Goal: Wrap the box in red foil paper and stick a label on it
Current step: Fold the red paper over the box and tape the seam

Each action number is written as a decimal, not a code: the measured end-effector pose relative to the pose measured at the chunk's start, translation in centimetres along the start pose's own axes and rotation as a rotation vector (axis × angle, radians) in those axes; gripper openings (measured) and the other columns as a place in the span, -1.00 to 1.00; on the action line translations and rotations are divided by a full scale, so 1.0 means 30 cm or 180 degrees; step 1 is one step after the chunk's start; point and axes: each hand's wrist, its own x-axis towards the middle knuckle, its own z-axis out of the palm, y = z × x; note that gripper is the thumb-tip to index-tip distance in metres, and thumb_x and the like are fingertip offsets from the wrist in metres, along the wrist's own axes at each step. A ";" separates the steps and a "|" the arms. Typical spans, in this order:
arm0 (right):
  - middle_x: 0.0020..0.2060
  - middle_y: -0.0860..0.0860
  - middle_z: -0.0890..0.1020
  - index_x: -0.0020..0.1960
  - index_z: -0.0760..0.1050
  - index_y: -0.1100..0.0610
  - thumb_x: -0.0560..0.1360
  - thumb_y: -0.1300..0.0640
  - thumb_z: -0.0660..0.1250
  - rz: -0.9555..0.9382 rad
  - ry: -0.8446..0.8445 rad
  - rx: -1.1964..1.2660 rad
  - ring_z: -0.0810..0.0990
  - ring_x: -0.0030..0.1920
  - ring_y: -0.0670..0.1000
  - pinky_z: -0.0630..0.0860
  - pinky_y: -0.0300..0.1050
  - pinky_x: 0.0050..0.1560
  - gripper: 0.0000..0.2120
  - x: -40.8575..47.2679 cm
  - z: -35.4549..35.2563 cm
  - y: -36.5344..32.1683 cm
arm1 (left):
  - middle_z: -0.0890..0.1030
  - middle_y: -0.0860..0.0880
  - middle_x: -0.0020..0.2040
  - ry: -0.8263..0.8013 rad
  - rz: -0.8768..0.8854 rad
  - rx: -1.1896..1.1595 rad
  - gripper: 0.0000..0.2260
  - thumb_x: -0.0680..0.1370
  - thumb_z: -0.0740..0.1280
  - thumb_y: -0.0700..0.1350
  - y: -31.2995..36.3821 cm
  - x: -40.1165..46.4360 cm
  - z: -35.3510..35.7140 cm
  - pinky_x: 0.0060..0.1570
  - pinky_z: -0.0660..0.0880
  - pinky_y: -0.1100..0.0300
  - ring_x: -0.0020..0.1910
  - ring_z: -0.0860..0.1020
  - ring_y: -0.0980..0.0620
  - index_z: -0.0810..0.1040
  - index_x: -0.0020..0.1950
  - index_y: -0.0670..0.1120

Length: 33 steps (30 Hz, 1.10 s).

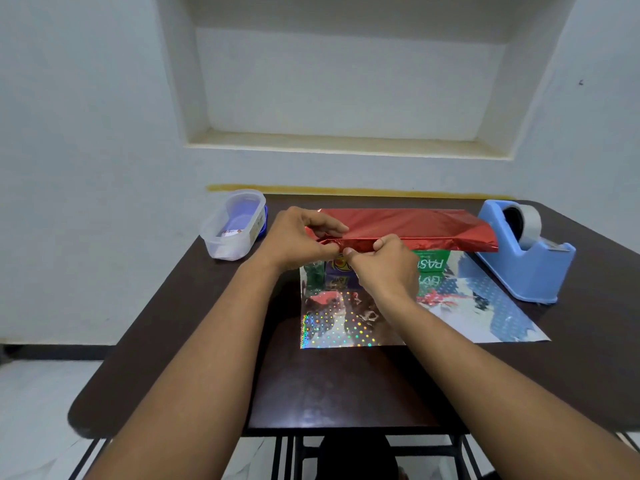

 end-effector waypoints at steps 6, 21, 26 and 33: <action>-0.32 -0.06 0.58 -0.25 0.31 0.03 0.34 -0.20 0.53 -0.0579 0.0187 -0.0629 0.58 -0.23 0.14 0.29 -0.11 -0.36 -0.55 -0.010 -0.015 0.036 | 0.70 0.18 -0.26 0.0106 0.0036 0.0071 -0.79 0.37 0.65 -0.19 0.013 0.007 0.015 -0.15 0.47 0.44 -0.23 0.57 0.29 0.79 -0.03 0.00; -0.41 -0.05 0.56 -0.31 0.34 0.09 0.44 -0.20 0.49 -0.1083 0.0125 -0.0596 0.58 -0.28 0.08 0.32 -0.11 -0.31 -0.53 -0.014 -0.035 0.012 | 0.72 0.12 -0.23 0.0135 0.0118 0.0232 -0.77 0.39 0.55 -0.30 0.038 -0.008 0.011 -0.17 0.44 0.51 -0.22 0.61 0.36 0.79 -0.04 -0.04; -0.46 -0.02 0.57 -0.30 0.36 0.08 0.43 -0.14 0.47 -0.1027 0.0033 -0.0650 0.62 -0.29 0.10 0.50 -0.09 -0.25 -0.61 -0.013 -0.040 0.035 | 0.71 0.13 -0.23 0.0135 0.0073 0.0290 -0.76 0.38 0.52 -0.32 0.049 -0.015 0.008 -0.16 0.44 0.51 -0.22 0.60 0.36 0.78 -0.04 -0.04; -0.47 -0.04 0.54 -0.36 0.32 0.11 0.38 -0.10 0.55 -0.0911 -0.0165 -0.0437 0.56 -0.34 0.08 0.42 -0.09 -0.34 -0.54 0.020 -0.131 0.055 | 0.56 0.24 -0.08 0.0067 0.0595 0.1475 -0.78 0.36 0.52 0.01 0.106 0.007 0.026 0.17 0.42 -0.09 0.06 0.39 0.14 0.73 -0.03 0.23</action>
